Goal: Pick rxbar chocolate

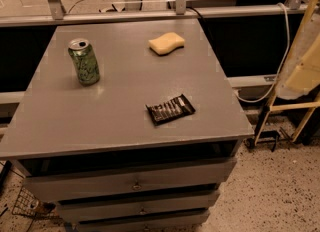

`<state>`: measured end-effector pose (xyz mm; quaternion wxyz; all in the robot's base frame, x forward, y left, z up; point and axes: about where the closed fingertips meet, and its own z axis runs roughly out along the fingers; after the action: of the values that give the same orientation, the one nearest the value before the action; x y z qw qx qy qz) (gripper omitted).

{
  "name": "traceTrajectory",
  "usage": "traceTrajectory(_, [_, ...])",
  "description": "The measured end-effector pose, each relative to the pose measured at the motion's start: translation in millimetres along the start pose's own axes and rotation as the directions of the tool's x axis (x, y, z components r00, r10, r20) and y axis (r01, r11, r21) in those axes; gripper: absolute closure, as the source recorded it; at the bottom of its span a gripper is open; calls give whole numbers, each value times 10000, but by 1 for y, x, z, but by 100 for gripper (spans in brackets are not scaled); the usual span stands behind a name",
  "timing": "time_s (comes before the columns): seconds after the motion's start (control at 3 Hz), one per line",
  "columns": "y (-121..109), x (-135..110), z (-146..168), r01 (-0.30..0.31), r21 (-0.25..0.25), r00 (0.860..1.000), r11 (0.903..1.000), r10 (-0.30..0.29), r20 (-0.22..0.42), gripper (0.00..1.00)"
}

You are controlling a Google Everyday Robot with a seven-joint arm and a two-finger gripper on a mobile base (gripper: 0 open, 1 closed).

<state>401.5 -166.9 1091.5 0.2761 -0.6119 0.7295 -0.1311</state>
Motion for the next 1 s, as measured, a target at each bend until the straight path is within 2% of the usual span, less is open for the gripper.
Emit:
traceTrajectory(0.33, [0,0,0,0,0,10000,10000,0,0,0])
traceTrajectory(0.67, [-4,-15,19,580,-146,9968,9982,-571,562,0])
traceTrajectory(1.0, [-13,-46,74,1729,-671,9675,9827,-1566,1985,0])
